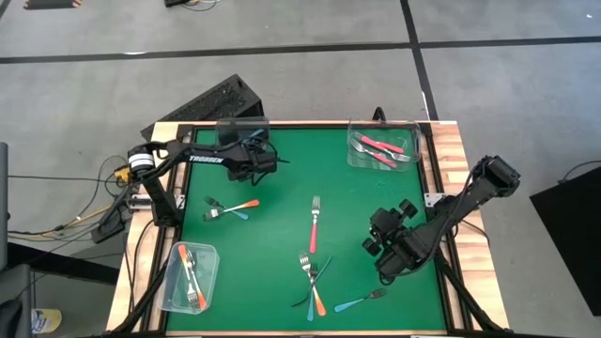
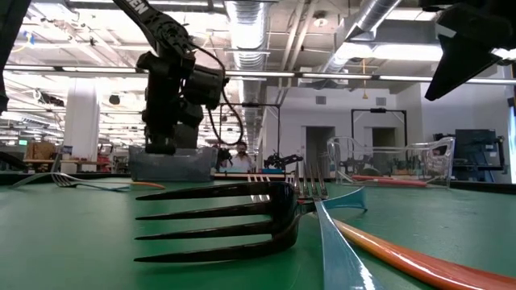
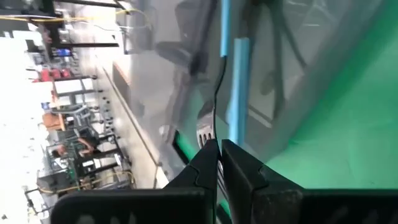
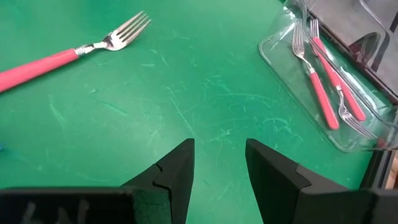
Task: Sort silverware by color (type)
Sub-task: Put the blue fork into the black bin
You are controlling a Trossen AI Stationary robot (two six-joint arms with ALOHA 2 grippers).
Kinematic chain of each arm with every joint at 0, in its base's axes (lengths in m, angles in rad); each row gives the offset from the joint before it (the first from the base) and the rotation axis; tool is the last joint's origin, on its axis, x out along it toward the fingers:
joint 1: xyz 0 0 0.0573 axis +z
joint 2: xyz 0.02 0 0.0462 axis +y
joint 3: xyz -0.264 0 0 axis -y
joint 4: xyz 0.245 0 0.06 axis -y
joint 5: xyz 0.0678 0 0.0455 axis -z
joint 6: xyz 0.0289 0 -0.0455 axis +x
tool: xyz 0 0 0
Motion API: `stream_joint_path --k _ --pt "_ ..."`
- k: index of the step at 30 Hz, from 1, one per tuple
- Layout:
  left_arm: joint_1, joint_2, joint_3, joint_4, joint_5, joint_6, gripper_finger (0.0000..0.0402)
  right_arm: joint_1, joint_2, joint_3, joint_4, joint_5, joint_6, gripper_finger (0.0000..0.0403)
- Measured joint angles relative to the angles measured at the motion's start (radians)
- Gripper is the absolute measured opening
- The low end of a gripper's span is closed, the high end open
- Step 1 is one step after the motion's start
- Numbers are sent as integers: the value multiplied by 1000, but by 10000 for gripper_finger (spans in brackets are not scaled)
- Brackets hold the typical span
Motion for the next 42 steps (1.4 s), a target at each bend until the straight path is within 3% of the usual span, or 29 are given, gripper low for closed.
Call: stream_joint_path --k 6,13,19,24,27,30,36,39,42 --pt "10 0 79 10 -30 82 1 -4 0 0 1 -1 0 170" --pt "127 0 80 191 10 220 5 -21 0 0 35 -1 1 170" --pt "224 0 79 182 164 208 59 -15 0 0 65 -7 1 170" --pt "228 -13 77 162 128 199 115 -9 0 0 131 -17 -12 170" --pt "219 -57 77 151 69 162 138 -10 5 0 229 -86 -114 170" --pt "223 -115 77 149 76 163 152 -9 37 0 314 -179 -194 170" --pt "242 -259 77 100 84 130 154 39 106 0 395 -318 -215 170" --pt "209 -356 78 104 176 107 154 86 144 0 434 -395 -237 170" --pt "149 -449 77 139 334 70 154 128 196 0 488 -451 -258 170"
